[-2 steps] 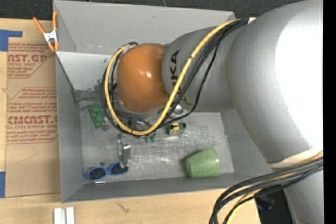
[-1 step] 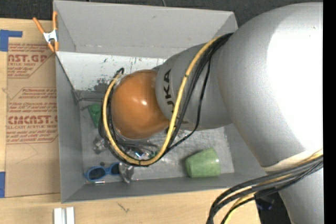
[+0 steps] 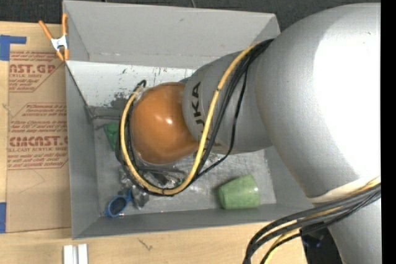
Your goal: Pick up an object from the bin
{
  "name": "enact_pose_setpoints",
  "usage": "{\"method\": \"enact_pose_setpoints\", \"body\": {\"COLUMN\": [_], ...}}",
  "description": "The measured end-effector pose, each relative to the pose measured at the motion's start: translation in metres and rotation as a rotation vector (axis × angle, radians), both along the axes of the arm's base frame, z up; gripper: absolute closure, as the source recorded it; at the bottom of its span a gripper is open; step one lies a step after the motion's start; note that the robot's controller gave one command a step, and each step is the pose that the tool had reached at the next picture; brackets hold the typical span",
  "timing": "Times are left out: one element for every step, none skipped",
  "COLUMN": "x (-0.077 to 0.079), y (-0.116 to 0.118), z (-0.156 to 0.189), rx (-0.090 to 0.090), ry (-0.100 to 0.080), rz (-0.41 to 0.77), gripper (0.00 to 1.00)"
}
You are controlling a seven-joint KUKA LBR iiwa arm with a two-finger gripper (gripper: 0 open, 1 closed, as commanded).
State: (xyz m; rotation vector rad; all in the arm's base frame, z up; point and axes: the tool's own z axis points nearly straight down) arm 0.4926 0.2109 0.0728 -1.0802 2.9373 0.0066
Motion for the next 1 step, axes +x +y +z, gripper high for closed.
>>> {"method": "enact_pose_setpoints", "body": {"x": [0.0053], "y": [0.0181], "z": [0.2377], "rx": [-0.003], "ry": [-0.002], "rz": [0.070], "gripper": [1.00]}}
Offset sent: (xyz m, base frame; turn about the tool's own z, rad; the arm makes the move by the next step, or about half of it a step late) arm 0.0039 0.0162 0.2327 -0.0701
